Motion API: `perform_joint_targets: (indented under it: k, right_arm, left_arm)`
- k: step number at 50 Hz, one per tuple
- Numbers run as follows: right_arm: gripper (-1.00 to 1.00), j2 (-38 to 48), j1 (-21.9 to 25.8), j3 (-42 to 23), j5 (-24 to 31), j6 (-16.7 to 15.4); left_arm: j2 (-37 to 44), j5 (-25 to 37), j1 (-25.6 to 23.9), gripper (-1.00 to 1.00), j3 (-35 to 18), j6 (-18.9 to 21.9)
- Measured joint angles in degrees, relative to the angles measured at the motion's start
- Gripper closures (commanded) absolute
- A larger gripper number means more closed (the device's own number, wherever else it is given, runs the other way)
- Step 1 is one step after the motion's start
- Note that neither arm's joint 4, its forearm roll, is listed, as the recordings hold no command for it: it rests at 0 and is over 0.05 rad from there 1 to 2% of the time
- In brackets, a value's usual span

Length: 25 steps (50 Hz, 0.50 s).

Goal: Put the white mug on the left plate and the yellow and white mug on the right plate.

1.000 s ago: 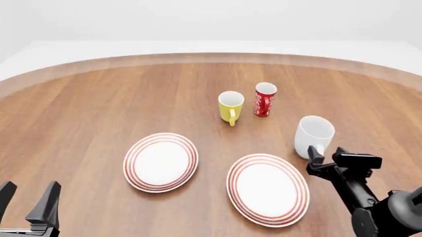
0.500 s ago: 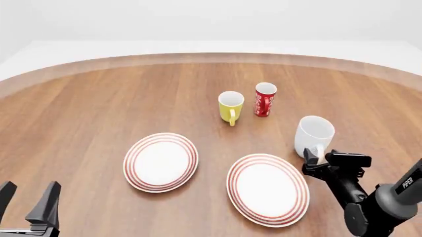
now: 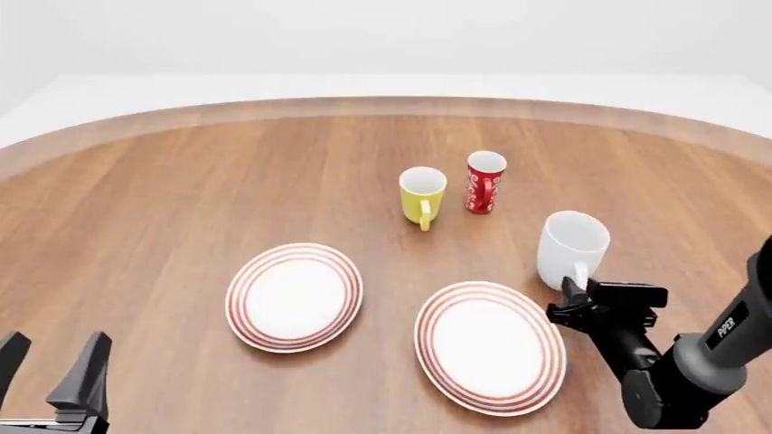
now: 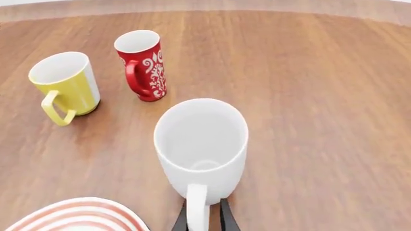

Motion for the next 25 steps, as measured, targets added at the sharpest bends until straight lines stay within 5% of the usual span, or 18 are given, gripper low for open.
perform_joint_targets:
  k: [25]
  right_arm:
    - [1.0, -2.4, 0.1, 1.6, 0.1, -0.3]
  left_arm:
    - [0.0, 0.0, 0.0, -1.0, 0.0, 0.0]
